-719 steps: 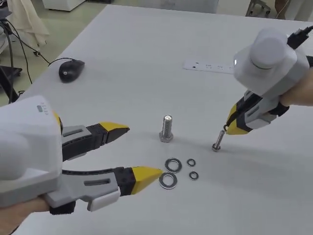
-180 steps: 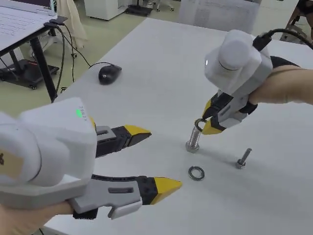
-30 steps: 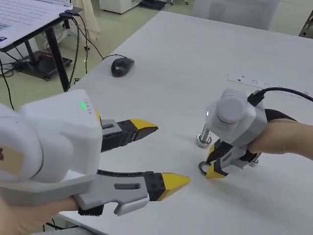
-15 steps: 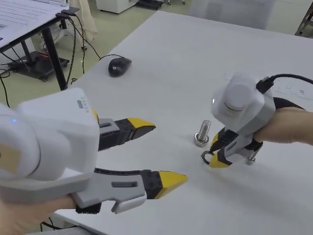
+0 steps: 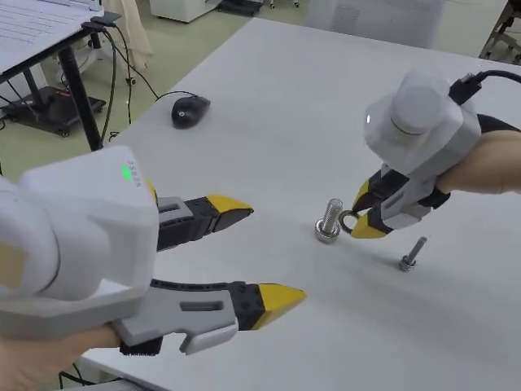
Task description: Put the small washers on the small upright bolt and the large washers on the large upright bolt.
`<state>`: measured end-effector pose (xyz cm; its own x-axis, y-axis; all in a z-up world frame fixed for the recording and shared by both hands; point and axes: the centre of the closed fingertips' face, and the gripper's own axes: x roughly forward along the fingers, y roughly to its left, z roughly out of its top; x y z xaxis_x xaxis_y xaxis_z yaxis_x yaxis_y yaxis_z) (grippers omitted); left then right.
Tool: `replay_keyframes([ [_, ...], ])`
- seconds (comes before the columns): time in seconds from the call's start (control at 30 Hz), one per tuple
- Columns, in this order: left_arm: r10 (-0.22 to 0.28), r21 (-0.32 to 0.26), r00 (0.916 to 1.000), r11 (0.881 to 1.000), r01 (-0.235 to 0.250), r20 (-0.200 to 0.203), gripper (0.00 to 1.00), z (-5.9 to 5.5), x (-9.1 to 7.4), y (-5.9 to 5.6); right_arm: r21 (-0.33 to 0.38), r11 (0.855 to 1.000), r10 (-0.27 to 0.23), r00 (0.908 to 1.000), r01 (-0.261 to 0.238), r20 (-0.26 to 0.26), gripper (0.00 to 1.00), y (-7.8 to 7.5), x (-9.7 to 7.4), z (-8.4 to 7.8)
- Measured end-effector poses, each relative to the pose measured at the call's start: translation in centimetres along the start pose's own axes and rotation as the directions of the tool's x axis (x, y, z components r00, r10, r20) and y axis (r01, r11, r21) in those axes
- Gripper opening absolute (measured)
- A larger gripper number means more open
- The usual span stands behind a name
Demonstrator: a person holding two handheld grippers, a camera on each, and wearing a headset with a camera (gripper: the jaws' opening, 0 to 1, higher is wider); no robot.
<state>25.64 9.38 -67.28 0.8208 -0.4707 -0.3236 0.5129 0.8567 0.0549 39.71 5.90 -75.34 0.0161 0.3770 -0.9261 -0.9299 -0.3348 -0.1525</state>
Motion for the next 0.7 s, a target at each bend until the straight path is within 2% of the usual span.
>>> replay_keyframes([
  [0.2,-0.009,0.004,1.0000,1.000,0.009,0.003,0.54,0.2,0.2,0.0,-0.022,0.999,-0.024,0.9995,0.023,-0.021,0.22,-2.2,-1.2,1.2],
  [0.3,-0.010,0.007,0.9999,1.000,0.010,0.007,0.54,0.4,0.2,0.0,-0.028,0.999,-0.024,0.9994,0.024,-0.023,0.22,-3.0,-1.1,1.7],
  [0.47,-0.004,0.004,1.0000,1.000,0.004,0.008,0.54,0.3,-0.1,0.3,-0.043,0.999,-0.004,0.9992,0.003,-0.040,0.22,-2.9,-0.2,2.2],
  [0.7,0.008,-0.003,1.0000,1.000,-0.008,0.005,0.54,0.1,-0.3,0.7,-0.040,0.999,0.020,0.9975,-0.023,-0.068,0.22,-2.9,1.2,1.7],
])
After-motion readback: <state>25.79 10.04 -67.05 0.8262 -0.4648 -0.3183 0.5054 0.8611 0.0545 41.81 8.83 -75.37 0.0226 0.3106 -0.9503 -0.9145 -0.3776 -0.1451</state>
